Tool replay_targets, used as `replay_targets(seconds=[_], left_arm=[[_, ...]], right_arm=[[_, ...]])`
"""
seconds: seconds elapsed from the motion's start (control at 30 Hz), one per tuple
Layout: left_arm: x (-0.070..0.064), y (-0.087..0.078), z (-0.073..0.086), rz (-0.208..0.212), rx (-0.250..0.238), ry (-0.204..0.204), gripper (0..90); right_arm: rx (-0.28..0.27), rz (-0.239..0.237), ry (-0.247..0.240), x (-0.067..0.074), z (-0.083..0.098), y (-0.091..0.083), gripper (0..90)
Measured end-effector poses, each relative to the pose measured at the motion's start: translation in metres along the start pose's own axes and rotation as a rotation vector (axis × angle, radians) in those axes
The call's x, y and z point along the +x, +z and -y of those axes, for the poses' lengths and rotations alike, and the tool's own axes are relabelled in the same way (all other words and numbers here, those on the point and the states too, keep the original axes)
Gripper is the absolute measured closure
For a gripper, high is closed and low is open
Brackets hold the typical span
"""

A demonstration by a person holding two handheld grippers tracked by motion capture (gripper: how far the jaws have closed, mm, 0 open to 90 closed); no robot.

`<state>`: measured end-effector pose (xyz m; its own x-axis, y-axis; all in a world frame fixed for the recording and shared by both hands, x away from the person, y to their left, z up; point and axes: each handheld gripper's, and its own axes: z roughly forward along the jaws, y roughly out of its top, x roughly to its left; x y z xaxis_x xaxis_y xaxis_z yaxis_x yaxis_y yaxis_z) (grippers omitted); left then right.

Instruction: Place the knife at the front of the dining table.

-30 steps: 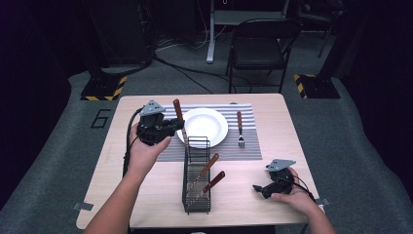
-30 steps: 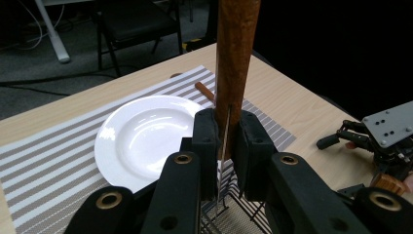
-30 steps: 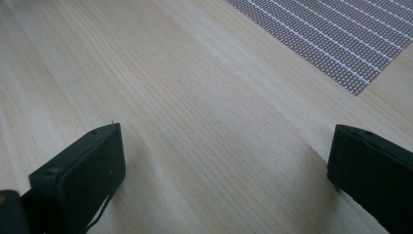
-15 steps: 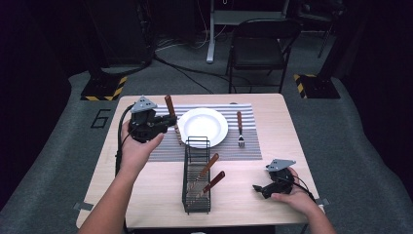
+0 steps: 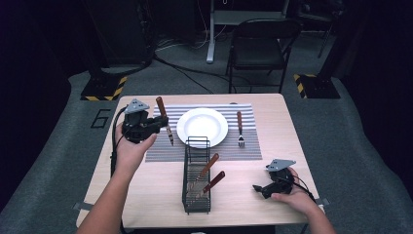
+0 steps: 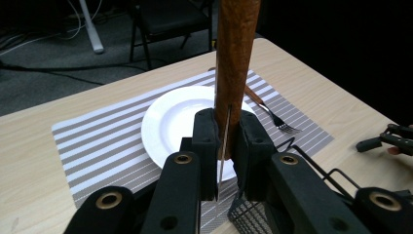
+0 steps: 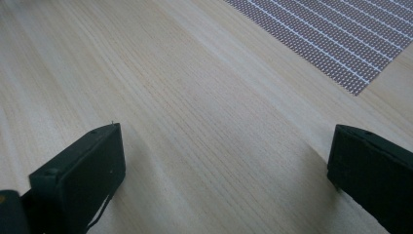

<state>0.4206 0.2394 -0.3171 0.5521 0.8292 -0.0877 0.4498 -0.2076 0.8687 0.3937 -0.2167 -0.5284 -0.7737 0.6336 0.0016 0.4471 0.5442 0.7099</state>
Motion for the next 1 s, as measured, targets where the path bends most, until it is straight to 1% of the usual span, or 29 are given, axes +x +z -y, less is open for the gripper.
replay_targets(seconds=[0.1,0.33,0.47,0.6,1.0], left_arm=[[0.004,0.003,0.003,-0.019,0.005,-0.010,80.3],[0.013,0.009,0.008,-0.039,0.019,-0.044,80.2],[0.019,0.012,0.010,-0.048,0.030,-0.047,80.3],[0.024,0.015,0.012,-0.065,0.039,-0.062,80.3],[0.037,0.022,0.019,-0.088,0.056,-0.092,80.2]], right_arm=[[0.000,0.000,0.001,0.000,0.000,0.000,0.0],[0.000,0.000,0.001,0.000,0.000,0.000,0.0],[0.000,0.000,0.001,0.000,0.000,0.000,0.0],[0.000,0.000,0.000,0.000,0.000,0.000,0.0],[0.000,0.000,0.001,0.000,0.000,0.000,0.0]])
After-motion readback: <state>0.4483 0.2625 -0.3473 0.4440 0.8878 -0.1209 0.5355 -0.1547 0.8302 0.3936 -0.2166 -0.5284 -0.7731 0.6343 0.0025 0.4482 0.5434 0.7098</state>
